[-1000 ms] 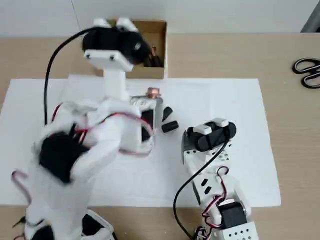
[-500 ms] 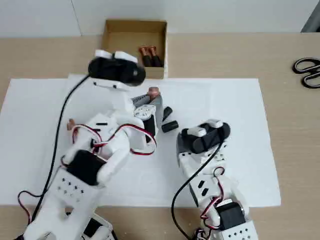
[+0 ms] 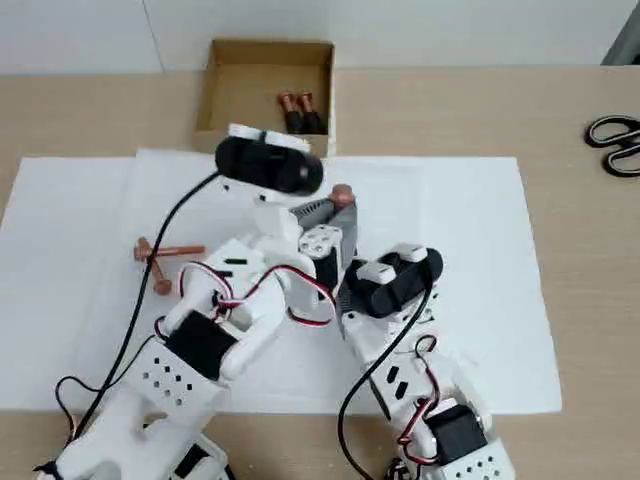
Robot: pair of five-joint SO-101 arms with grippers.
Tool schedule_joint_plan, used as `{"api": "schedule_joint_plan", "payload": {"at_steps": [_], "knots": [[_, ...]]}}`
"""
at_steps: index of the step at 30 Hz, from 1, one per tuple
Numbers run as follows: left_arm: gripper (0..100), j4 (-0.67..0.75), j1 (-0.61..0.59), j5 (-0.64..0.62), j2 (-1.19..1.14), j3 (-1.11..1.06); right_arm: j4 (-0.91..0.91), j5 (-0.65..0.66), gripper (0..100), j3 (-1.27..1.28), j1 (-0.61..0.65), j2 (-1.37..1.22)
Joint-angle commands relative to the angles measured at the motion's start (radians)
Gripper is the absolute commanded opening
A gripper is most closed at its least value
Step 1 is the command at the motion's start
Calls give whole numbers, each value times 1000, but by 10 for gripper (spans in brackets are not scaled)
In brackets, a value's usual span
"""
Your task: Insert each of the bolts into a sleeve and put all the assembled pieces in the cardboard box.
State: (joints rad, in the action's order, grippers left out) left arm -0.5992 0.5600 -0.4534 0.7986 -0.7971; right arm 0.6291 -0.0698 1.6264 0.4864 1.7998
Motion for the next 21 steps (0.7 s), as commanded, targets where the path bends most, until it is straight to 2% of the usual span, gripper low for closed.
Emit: {"api": "schedule_joint_plan", "payload": {"at_steps": [1, 6, 11, 17, 21], "knots": [[6, 61, 5, -25, 29, -13, -30, -11, 17, -38, 19, 15], [6, 83, 5, -26, 28, -24, -30, -21, 17, -38, 36, 15], [6, 149, 2, -57, 28, -51, -30, -160, 17, -38, 38, 15], [6, 239, 0, -57, 28, -125, -30, -164, 17, -38, 38, 15], [6, 252, -2, -57, 28, -137, -30, -164, 17, -38, 38, 15]]}}
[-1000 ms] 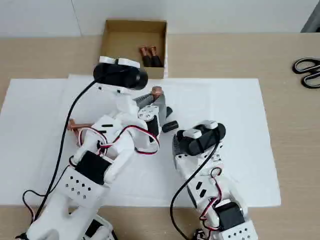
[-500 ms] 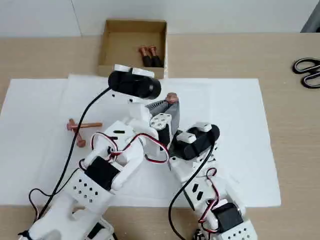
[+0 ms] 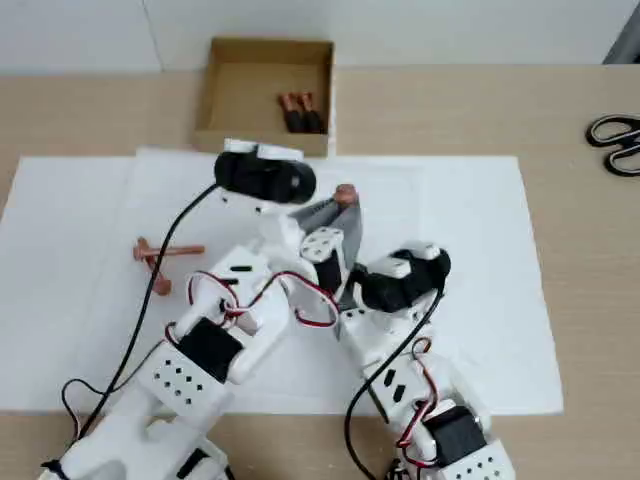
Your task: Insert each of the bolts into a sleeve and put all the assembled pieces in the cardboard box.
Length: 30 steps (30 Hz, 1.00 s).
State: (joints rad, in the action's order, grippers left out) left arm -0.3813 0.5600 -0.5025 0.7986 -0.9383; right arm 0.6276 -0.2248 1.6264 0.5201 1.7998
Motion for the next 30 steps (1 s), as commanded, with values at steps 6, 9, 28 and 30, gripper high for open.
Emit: {"api": "schedule_joint_plan", "payload": {"at_steps": [6, 9, 28, 30], "knots": [[6, 43, -2, -6, 28, -12, -28, -9, 17, -40, 4, 15], [6, 91, -2, -5, 28, -47, -28, -9, 17, -40, 4, 15], [6, 141, 5, 86, 29, -133, -28, -8, 17, -40, 2, 15], [6, 104, 5, 86, 31, -133, -28, -8, 17, -40, 1, 15]]}}
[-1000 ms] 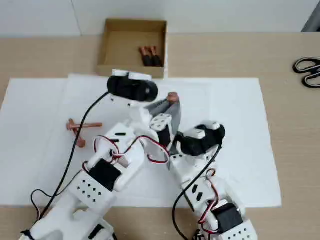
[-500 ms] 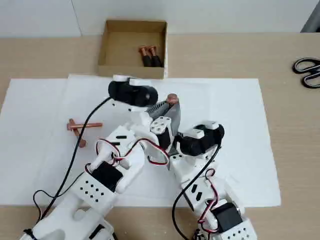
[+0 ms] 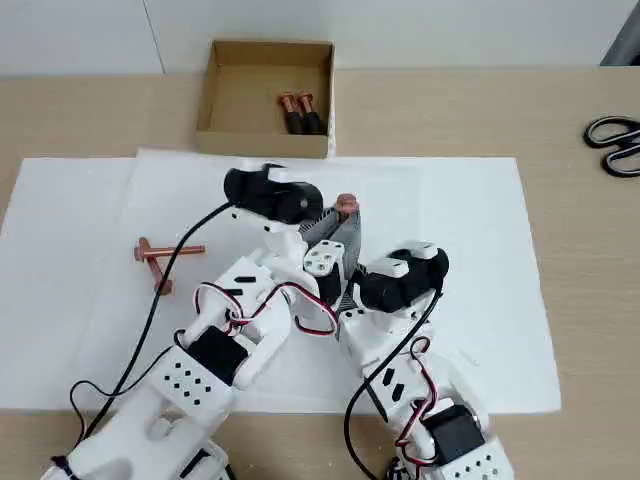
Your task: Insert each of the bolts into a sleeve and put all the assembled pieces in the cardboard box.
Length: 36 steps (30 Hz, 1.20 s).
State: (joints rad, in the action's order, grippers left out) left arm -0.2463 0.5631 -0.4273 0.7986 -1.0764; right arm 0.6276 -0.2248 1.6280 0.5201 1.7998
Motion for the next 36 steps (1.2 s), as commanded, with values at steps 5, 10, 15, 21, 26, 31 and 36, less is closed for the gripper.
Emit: {"api": "schedule_joint_plan", "payload": {"at_steps": [5, 10, 15, 21, 26, 31, 36], "knots": [[6, -80, 3, 11, 34, 10, -28, -8, 17, -41, 1, 15], [6, -123, 55, 9, 34, 10, -28, -6, 17, -41, 1, 15], [6, -123, 75, 9, 34, 10, -28, -6, 17, -41, 1, 15], [99, -124, 63, 6, 37, 13, -28, -6, 17, -41, -1, 15], [209, -161, 61, 3, 37, 13, -27, -6, 17, -41, -1, 15], [207, -176, 60, 8, 38, 58, -27, -6, 17, -41, -1, 15], [209, -316, 60, 9, 37, 131, -27, -6, 17, -41, -1, 15]]}}
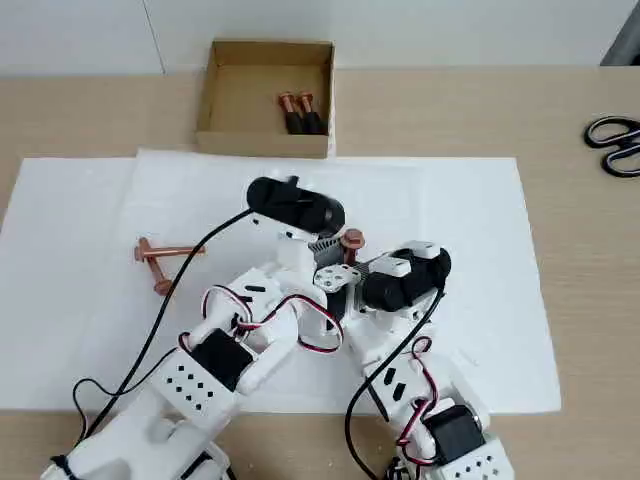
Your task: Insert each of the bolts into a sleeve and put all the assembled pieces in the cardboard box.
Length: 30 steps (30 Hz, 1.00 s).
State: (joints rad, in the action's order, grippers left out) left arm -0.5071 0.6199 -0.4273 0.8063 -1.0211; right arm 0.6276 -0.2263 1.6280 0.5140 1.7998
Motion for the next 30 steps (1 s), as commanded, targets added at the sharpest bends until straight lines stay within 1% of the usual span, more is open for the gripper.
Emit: {"api": "schedule_joint_plan", "payload": {"at_steps": [1, 6, 12, 15, 17, 20, 22, 25, 27, 30], "knots": [[209, -71, 3, 9, 29, 77, -27, -5, 17, -41, 5, 15], [209, -81, -74, 9, 29, 81, -27, -6, 17, -40, 10, 15], [211, -127, -81, 18, 29, 84, -27, -8, 17, -40, 8, 15], [211, -170, -84, 123, 29, 91, -27, -6, 17, -40, 5, 13], [211, -235, -117, 204, 29, 133, -28, -3, 17, -40, -1, 13], [211, -384, -227, 307, 29, 251, -24, -2, 17, -40, -56, 13], [211, -496, -318, 336, 29, 344, -18, 8, 17, -41, -105, 13], [211, -661, -471, 345, 21, 479, 45, 101, 17, -74, -142, 10], [211, -733, -557, 356, 20, 533, 99, 135, 17, -123, -147, 2], [211, -804, -628, 399, 26, 552, 113, 152, 17, -221, -148, -70]]}}
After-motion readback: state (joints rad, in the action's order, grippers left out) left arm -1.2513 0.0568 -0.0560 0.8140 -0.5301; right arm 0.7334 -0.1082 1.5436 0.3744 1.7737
